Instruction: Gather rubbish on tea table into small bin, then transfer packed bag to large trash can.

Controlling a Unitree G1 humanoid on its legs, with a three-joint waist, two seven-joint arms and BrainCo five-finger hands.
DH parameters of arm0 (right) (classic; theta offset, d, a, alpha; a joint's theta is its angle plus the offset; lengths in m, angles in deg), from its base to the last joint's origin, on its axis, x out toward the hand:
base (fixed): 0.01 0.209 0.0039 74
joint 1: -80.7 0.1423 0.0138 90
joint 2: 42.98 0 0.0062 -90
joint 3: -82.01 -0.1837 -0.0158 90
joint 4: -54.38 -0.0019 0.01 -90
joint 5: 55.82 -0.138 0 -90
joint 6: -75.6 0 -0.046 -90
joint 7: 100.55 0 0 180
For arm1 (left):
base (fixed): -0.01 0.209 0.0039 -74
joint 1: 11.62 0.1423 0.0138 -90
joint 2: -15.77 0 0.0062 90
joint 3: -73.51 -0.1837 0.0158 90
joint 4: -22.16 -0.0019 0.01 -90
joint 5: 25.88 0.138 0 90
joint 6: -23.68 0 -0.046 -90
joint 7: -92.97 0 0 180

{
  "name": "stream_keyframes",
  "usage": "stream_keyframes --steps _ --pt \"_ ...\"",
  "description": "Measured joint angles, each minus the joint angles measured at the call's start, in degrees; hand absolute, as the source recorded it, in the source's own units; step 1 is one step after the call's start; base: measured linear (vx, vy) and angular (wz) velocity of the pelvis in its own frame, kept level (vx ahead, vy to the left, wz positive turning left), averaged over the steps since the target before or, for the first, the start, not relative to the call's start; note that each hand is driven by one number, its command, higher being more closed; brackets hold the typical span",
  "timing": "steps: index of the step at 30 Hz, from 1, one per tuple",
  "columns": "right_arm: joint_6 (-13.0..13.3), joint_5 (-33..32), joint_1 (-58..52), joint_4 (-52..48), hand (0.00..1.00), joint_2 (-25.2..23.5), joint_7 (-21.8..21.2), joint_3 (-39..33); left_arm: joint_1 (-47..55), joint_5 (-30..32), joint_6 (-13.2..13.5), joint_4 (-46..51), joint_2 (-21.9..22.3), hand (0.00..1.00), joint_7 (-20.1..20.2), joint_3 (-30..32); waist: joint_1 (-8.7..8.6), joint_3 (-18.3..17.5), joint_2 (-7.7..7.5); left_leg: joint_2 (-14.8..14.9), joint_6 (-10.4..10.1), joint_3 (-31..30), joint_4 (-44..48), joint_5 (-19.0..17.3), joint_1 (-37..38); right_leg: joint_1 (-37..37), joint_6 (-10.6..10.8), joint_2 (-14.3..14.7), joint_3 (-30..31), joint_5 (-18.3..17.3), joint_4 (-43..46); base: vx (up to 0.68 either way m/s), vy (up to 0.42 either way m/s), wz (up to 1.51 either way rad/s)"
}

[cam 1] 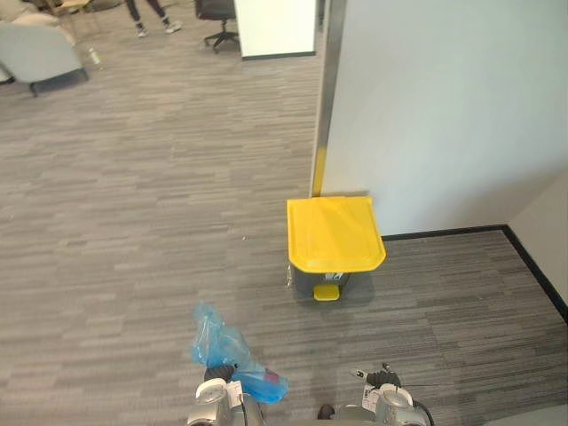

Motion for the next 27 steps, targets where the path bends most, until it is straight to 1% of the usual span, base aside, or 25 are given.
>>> stream_keyframes --steps 1,2,4,5,6,8,9,10,11,12,14,15,16,17,18,19,20,22,23,25,26,27 --pt "-0.04 0.00 -0.10 0.10 0.00 -0.12 0.02 0.02 -0.05 0.01 0.09 -0.11 -0.46 1.00 -0.16 0.49 0.14 -0.49 -0.97 -1.17 -0.87 -0.03 0.73 -0.61 0.51 0.10 1.36 -0.76 1.72 -0.84 0.08 0.44 0.299 -0.61" --pt "-0.07 0.03 -0.68 0.08 0.00 -0.57 -0.04 0.01 -0.31 0.01 -0.01 -0.37 -0.57 1.00 -0.14 0.49 -0.43 -1.81 -3.05 -3.12 -0.15 1.49 -1.78 -1.04 2.23 0.13 1.88 -3.11 2.83 -0.58 -0.04 0.36 0.252 -0.33" --pt "-0.06 0.04 -1.22 0.09 0.00 -0.59 -0.05 -0.07 -0.34 0.09 0.05 -0.62 -0.37 1.00 -0.08 0.12 -0.18 -2.43 -4.18 -4.38 0.41 2.75 -3.41 -1.38 3.31 0.14 1.91 -4.37 3.07 -0.55 0.05 0.24 0.183 -0.24" --pt "-0.06 0.05 -1.26 0.08 0.00 -0.74 -0.05 -0.11 -0.39 0.08 0.00 -1.00 -0.41 1.00 -0.07 0.06 -0.03 -2.65 -4.55 -5.32 0.99 4.08 -5.17 -1.74 5.00 0.12 2.37 -5.30 3.44 -0.25 0.65 0.19 0.158 -0.33" --pt "-0.05 0.08 -1.36 0.08 0.00 -0.78 -0.04 -0.18 -0.39 0.09 -0.03 -1.14 -0.43 1.00 -0.08 0.04 -0.03 -2.79 -4.85 -5.60 1.20 4.63 -5.87 -1.91 6.02 0.03 2.76 -5.49 3.80 -0.01 1.42 0.22 0.184 -0.44" --pt "-0.02 0.12 -1.63 -0.01 0.00 -0.86 -0.07 -0.34 -0.21 0.08 -0.15 -1.57 -0.37 1.00 -0.10 0.01 0.15 -2.25 -3.88 -5.93 1.59 6.30 -8.08 -2.48 9.43 -2.10 3.90 -5.99 4.69 0.67 8.23 0.13 0.133 -0.43" --pt "0.01 0.17 -1.20 -0.46 0.00 -0.86 -0.07 -0.43 -0.24 0.08 -0.13 -1.78 -0.41 1.00 -0.12 0.01 0.23 -2.05 -3.58 -6.24 1.79 7.40 -9.37 -2.65 11.25 -4.92 4.53 -6.53 4.68 1.15 14.83 0.13 0.126 -0.36" --pt "0.03 0.20 -1.11 -0.71 0.00 -0.61 -0.07 -0.59 -0.36 0.04 -0.21 -2.01 -0.67 1.00 -0.16 0.02 -0.04 -1.79 -3.18 -6.63 2.09 7.74 -10.69 -2.83 12.81 -8.60 4.82 -7.45 3.92 1.37 21.71 0.13 0.107 -0.25" --pt "0.04 0.20 -1.07 -0.91 0.00 -0.38 -0.09 -0.63 -0.39 0.05 -0.23 -2.25 -0.86 1.00 -0.18 0.01 -0.38 -1.71 -2.94 -6.70 2.21 7.78 -11.27 -2.93 13.65 -9.93 4.15 -7.87 3.37 0.43 24.19 0.15 0.059 -0.06" --pt "0.02 0.21 -1.07 -0.96 0.00 -0.39 -0.08 -0.81 -0.36 0.05 -0.24 -2.37 -1.03 1.00 -0.21 0.01 -0.41 -1.72 -2.96 -6.59 2.07 7.63 -12.20 -3.23 14.81 -11.09 3.95 -7.98 1.72 -1.24 24.83 0.16 0.006 0.07" --pt "0.05 0.22 -1.10 -0.94 0.00 -0.38 -0.10 -1.11 -0.38 0.06 -0.23 -2.59 -1.13 1.00 -0.19 0.00 -0.57 -1.75 -3.01 -6.19 1.60 7.00 -13.08 -3.55 15.71 -12.83 3.59 -7.77 -0.96 -2.40 22.35 0.19 -0.062 0.17" --pt "0.04 0.22 -1.05 -0.89 0.00 -0.38 -0.10 -1.54 -0.37 0.06 -0.23 -2.66 -1.12 1.00 -0.18 0.01 -0.63 -1.64 -2.82 -5.59 0.94 6.60 -13.37 -3.87 16.43 -14.04 3.42 -6.73 -1.82 -2.26 18.38 0.23 -0.134 0.24" --pt "0.09 0.19 -1.01 -0.90 0.00 -0.39 -0.10 -1.71 -0.36 0.08 -0.20 -2.92 -1.19 1.00 -0.17 0.01 -0.68 -1.67 -2.83 -5.27 0.09 6.06 -13.33 -4.11 16.76 -14.62 2.66 -5.64 -1.54 -1.29 14.41 0.25 -0.167 0.33" --pt "0.14 0.20 -1.24 -0.72 0.00 -0.44 -0.10 -1.67 -0.24 0.12 -0.16 -3.14 -1.46 1.00 -0.11 -0.01 -0.76 -2.05 -3.56 -5.71 -0.80 5.02 -13.04 -4.53 16.75 -14.06 1.25 -4.97 -0.88 2.81 8.61 0.26 -0.165 0.36" --pt "0.22 0.25 -0.89 -0.28 0.00 -0.23 -0.18 -2.57 -0.56 0.33 -0.18 -4.02 -1.05 1.00 -0.05 0.09 -1.10 -1.82 -3.06 -5.22 -1.43 3.66 -12.85 -4.90 17.46 -13.01 0.27 -4.37 -1.38 3.65 8.78 0.29 -0.165 0.35" --pt "0.48 0.25 -0.83 -0.09 0.00 0.69 -0.09 -3.52 -0.83 0.61 -0.14 -4.59 -0.62 1.00 -0.04 0.17 -0.96 -2.13 -1.36 -3.89 -1.62 3.27 -12.65 -4.70 17.64 -12.04 -0.03 -3.28 -2.07 3.38 8.08 0.30 -0.170 0.22" --pt "0.49 0.25 -0.72 0.27 0.00 1.32 -0.08 -3.48 -0.82 0.73 -0.16 -4.73 -0.06 1.00 0.10 -0.13 -0.95 -2.15 -0.40 -3.19 -1.80 3.07 -12.57 -4.59 17.94 -11.23 -0.44 -2.59 -2.60 2.80 7.43 0.29 -0.181 0.06" --pt "0.54 0.21 -0.67 0.19 0.00 1.57 -0.08 -3.63 -0.49 1.11 -0.23 -4.72 -0.01 1.00 0.04 0.12 -1.15 -1.80 0.22 -1.61 -2.06 2.04 -10.50 -4.45 17.91 -8.83 -0.76 -1.41 -3.69 2.63 5.22 0.24 -0.190 0.10" --pt "0.44 0.18 -0.85 0.31 0.00 1.55 -0.07 -3.91 -0.36 1.11 -0.23 -4.68 -0.04 1.00 0.07 0.04 -1.18 -1.77 0.16 -0.89 -2.12 1.22 -7.50 -4.43 16.96 -6.60 -0.82 -1.15 -4.46 2.64 3.51 0.22 -0.204 0.31" --pt "0.45 0.15 -1.23 0.67 0.00 1.28 -0.07 -3.76 -0.66 1.14 -0.19 -3.73 -0.11 1.00 0.20 -0.53 -1.15 -1.20 -1.02 0.33 -2.37 0.73 0.81 -4.57 14.00 -3.17 -1.16 -1.13 -5.48 2.85 0.58 0.14 -0.123 0.34" --pt "0.45 0.15 -1.07 1.21 0.00 1.20 -0.06 -3.40 -0.63 1.14 -0.14 -3.07 -0.13 1.00 0.23 -0.55 -1.00 -1.02 -1.48 1.18 -3.13 0.91 5.18 -5.00 12.16 -1.99 -1.23 -1.07 -5.78 2.90 -0.65 0.09 -0.026 0.14" --pt "0.36 0.11 -1.06 1.32 0.00 1.19 -0.06 -3.19 -0.56 1.13 -0.12 -2.90 -0.31 1.00 0.35 -0.54 -0.83 -1.16 -1.80 2.09 -3.62 1.40 7.48 -6.02 10.95 -1.65 -1.46 -1.02 -5.79 3.04 -1.33 0.07 0.035 -0.01"
